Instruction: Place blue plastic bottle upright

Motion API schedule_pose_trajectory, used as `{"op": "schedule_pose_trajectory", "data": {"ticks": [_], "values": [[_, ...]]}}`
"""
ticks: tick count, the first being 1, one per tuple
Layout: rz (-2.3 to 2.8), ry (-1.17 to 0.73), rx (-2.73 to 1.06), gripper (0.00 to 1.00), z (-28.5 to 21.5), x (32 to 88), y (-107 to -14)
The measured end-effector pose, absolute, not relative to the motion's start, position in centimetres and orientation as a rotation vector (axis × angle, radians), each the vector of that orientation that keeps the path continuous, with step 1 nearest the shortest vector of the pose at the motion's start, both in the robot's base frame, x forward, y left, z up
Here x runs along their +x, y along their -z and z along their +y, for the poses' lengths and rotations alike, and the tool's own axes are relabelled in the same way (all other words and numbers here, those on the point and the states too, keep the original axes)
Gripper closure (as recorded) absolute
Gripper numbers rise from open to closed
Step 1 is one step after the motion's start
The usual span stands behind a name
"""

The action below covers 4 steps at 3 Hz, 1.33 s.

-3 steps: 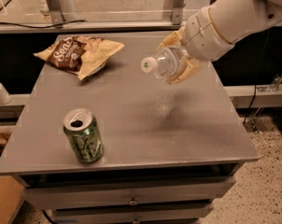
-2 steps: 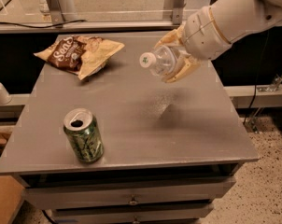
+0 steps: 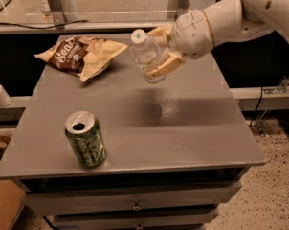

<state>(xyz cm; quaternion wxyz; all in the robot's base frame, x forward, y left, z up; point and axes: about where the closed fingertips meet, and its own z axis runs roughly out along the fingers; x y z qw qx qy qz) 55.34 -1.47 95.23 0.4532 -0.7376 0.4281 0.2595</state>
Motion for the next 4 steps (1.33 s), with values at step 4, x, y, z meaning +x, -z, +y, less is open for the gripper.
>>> {"op": "schedule_pose_trajectory", "data": {"ticks": [4], "values": [[0.993,-1.031,-1.953,1.00,3.9,53.8,-93.7]]}}
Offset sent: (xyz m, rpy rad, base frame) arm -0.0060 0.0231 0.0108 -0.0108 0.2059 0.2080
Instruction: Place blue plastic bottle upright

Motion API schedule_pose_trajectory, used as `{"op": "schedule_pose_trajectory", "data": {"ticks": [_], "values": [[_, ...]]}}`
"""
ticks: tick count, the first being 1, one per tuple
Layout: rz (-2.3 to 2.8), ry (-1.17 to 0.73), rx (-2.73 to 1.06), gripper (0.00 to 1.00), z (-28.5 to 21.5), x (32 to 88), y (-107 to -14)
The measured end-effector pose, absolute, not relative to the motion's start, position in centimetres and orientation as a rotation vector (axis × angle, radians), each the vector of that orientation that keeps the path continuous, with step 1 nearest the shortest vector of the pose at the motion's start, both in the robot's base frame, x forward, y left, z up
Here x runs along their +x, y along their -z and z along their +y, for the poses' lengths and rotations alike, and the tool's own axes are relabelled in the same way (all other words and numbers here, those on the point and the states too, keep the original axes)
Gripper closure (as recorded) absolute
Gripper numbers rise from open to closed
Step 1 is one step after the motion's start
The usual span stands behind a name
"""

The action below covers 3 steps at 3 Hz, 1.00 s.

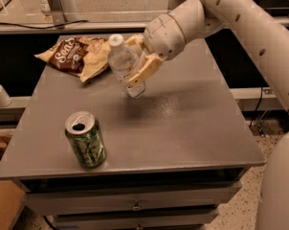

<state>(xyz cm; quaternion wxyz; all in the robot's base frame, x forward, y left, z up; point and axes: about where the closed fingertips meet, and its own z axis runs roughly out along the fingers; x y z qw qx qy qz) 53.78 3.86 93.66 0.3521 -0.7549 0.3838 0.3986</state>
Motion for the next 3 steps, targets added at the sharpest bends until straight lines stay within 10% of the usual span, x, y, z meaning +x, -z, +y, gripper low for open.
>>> {"op": "schedule_pose_trajectory", "data": {"ticks": [3], "values": [[0.956,-1.211,-2.059,1.00,6.5,51.5,-89.6]]}}
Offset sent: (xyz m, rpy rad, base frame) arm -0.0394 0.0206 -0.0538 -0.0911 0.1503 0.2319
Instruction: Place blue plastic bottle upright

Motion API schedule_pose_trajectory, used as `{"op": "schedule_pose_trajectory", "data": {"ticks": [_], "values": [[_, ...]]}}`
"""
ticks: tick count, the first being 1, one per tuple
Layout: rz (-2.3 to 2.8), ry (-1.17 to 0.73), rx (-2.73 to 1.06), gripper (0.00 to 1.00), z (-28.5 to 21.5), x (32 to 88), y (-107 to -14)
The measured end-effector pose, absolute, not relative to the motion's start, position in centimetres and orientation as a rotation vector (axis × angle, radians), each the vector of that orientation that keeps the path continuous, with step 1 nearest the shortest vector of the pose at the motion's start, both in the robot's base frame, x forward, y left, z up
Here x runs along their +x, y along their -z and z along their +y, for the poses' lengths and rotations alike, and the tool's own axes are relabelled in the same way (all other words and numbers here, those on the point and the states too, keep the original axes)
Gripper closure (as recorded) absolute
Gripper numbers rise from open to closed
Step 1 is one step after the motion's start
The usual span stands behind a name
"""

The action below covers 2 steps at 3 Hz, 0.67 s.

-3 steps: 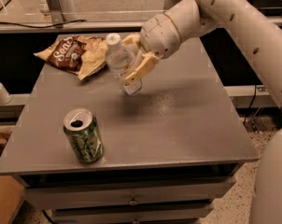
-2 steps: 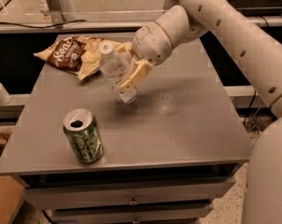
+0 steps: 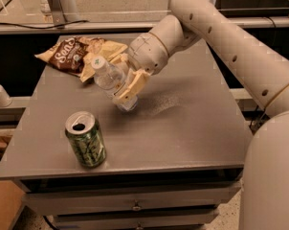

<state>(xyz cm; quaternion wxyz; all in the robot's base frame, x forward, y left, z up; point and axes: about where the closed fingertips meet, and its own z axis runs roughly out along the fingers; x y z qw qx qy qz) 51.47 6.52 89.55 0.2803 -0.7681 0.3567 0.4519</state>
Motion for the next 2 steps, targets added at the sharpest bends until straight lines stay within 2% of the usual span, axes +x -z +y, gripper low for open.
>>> {"op": "schedule_pose_trajectory", "data": {"ticks": [2], "values": [[0.956,-1.212,-2.059,1.00,6.53,51.48,-89.85]]}}
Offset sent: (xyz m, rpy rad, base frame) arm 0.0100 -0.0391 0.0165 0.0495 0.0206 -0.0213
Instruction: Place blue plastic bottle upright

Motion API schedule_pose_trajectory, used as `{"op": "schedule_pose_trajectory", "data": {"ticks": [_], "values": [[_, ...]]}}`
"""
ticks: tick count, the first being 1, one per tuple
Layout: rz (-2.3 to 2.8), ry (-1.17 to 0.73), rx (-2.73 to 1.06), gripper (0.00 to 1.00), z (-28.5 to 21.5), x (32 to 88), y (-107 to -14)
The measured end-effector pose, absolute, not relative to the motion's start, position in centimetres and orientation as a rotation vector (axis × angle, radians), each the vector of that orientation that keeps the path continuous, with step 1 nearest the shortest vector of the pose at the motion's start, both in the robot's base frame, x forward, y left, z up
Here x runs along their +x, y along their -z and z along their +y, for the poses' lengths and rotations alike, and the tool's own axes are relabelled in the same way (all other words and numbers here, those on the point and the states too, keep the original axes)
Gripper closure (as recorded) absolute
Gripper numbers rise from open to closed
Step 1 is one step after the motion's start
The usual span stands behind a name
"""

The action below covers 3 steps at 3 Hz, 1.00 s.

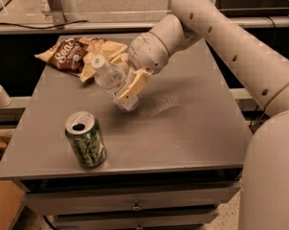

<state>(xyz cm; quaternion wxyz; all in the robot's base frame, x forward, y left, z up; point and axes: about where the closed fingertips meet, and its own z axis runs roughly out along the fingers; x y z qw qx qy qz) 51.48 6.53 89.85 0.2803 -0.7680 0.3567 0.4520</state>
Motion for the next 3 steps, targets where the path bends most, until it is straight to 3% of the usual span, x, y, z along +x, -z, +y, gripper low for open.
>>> {"op": "schedule_pose_trajectory", "data": {"ticks": [3], "values": [[0.926,-1.031,-1.819,1.00,-1.0,53.5,-97.2]]}}
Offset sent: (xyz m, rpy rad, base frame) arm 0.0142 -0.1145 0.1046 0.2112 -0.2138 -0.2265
